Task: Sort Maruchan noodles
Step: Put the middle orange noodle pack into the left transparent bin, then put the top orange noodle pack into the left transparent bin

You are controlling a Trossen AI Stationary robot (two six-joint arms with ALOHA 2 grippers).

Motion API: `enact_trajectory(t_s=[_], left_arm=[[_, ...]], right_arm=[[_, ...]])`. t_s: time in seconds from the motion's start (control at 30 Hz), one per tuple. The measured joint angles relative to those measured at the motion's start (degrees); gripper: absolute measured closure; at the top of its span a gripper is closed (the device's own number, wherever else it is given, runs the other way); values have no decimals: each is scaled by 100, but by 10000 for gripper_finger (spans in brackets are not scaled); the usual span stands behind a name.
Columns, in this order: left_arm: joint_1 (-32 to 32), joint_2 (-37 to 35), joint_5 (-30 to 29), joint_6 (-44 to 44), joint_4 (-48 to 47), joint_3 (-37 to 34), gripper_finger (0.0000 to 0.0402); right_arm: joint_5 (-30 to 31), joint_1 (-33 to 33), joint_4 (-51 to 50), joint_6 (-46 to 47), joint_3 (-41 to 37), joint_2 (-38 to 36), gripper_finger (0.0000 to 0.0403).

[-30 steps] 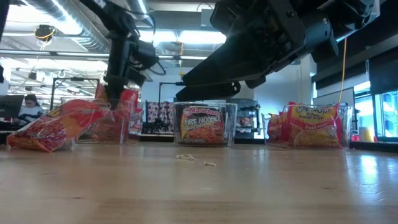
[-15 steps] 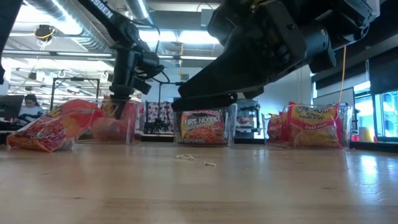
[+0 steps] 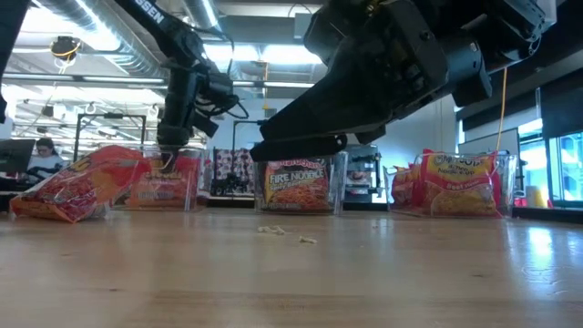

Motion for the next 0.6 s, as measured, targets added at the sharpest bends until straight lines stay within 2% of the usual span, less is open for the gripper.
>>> enact_trajectory(t_s=[0.3,0.47,0.6], left_arm=[[-446,-917,-191,-496,-24,2,196],[-969,-1725,270,-1394,-162,7,195],[-1449,-2305,870,-2367,-500,7,195]], right_arm=[[0,0,94,0,2,0,126],[2,0,128,0,2,0,126],[2,0,152,90,4,0,126]])
